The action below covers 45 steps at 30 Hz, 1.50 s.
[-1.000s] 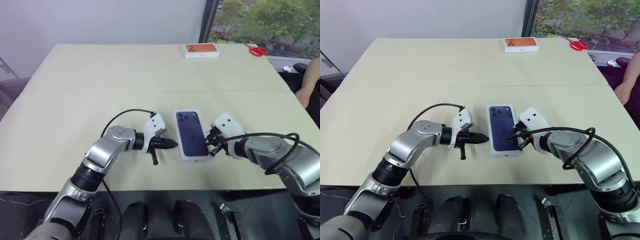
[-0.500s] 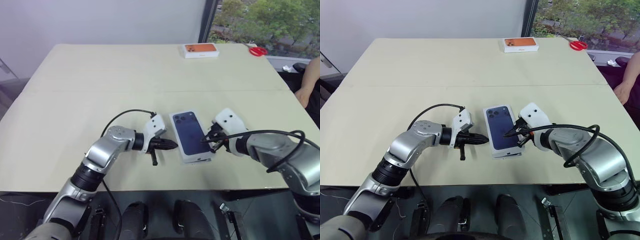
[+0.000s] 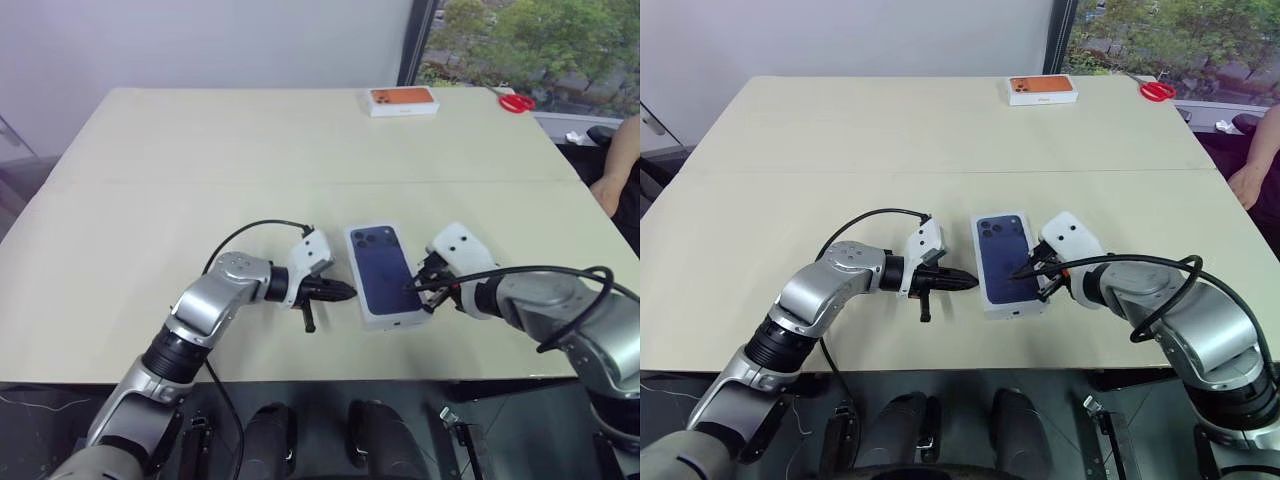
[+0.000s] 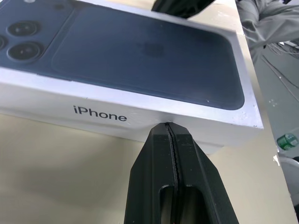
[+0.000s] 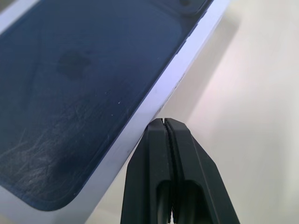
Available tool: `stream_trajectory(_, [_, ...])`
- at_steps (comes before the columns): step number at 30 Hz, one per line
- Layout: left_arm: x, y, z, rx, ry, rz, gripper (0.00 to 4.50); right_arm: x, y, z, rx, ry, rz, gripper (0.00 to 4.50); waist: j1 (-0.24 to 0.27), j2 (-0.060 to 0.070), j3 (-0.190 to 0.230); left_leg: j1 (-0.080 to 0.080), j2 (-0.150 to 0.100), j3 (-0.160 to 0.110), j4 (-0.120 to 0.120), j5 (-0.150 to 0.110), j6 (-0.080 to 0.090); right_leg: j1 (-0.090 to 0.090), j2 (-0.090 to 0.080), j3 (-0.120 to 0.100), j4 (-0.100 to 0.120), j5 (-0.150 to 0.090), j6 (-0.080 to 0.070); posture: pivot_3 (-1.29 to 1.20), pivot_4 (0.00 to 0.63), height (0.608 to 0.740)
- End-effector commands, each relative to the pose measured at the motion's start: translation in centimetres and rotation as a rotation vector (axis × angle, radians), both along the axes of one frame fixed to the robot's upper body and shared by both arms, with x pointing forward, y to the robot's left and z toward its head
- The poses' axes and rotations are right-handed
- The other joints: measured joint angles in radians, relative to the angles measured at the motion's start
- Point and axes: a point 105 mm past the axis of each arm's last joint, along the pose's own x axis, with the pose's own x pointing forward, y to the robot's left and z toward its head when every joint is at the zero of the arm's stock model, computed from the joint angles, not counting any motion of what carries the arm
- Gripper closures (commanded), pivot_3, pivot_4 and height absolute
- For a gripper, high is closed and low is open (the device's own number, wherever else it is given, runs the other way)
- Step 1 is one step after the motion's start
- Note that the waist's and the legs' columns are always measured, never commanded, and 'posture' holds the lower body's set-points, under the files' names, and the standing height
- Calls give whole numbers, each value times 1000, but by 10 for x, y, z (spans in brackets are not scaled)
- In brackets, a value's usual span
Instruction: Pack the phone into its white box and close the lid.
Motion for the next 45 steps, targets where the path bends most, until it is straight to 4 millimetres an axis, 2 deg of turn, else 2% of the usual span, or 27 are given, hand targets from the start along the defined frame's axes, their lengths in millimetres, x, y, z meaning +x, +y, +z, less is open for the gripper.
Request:
stream_trajectory(1, [-10,-17,21,-50,-71,-89,4500,-12,23,4,36,-8,127,4438,0,0,0,0,0,0,0,0,0,0,0,0,0,0,0,0,150,740])
stream_trajectory(23, [-2,-17,15,-34,-71,-47,4500,-6,14,-2,31,-14,60,4438,0,0,0,0,0,0,0,0,0,0,0,0,0,0,0,0,150,740])
stream_trajectory(45, [4,-7,13,-20,-65,-13,4500,-3,13,-1,26,-26,49,4438,0,0,0,0,0,0,0,0,0,0,0,0,1,0,0,0,150,740])
